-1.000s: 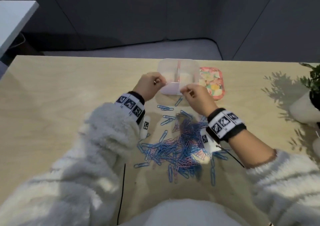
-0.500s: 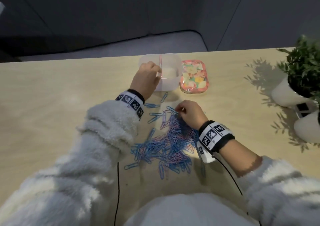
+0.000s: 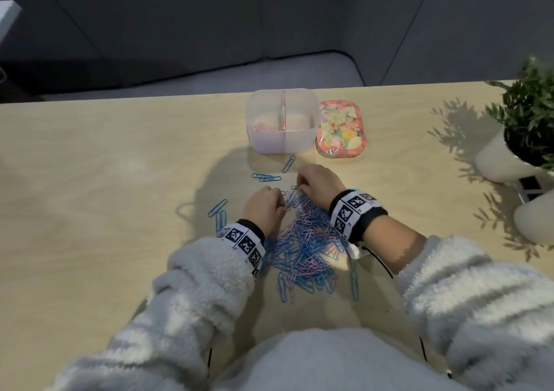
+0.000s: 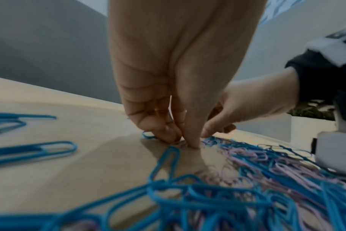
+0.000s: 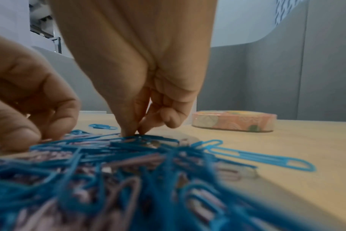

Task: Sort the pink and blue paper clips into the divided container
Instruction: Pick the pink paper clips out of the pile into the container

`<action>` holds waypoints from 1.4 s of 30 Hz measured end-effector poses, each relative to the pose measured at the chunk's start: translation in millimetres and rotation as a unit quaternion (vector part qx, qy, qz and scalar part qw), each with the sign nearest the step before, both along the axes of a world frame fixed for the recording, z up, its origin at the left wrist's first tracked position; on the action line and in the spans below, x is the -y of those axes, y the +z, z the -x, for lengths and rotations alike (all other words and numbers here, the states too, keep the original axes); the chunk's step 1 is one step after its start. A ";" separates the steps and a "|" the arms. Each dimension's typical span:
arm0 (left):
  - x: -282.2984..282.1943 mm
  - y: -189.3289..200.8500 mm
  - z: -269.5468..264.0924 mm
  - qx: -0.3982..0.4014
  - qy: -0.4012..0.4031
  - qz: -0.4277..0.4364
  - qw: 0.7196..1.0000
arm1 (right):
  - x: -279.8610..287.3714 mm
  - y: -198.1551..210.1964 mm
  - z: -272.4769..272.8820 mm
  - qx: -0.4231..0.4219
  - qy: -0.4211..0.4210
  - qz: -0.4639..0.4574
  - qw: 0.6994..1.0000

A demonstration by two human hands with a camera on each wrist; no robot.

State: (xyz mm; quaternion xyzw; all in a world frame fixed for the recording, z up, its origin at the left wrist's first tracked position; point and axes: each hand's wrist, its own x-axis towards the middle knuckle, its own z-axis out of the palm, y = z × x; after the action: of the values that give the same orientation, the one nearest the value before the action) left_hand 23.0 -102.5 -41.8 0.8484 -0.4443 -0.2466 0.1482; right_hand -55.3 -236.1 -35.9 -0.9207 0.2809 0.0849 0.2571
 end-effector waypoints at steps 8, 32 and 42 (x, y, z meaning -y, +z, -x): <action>-4.4 5.9 -18.8 -0.095 0.075 0.053 0.991 | 12.2 -1.1 11.8 -0.023 -0.042 -0.053 0.997; 1.4 7.6 -41.6 -0.143 0.079 0.014 0.986 | 25.0 2.4 45.3 -0.015 -0.085 -0.056 0.995; -3.8 7.6 -28.5 -0.417 0.192 0.053 0.887 | -16.5 1.2 7.9 -0.004 0.029 0.025 0.999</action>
State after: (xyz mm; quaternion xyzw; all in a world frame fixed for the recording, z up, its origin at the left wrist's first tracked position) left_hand 51.5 -98.8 -34.2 0.7271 -0.1821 -0.5207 0.4088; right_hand -63.2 -219.6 -34.7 -0.9343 0.2568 0.0896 0.2306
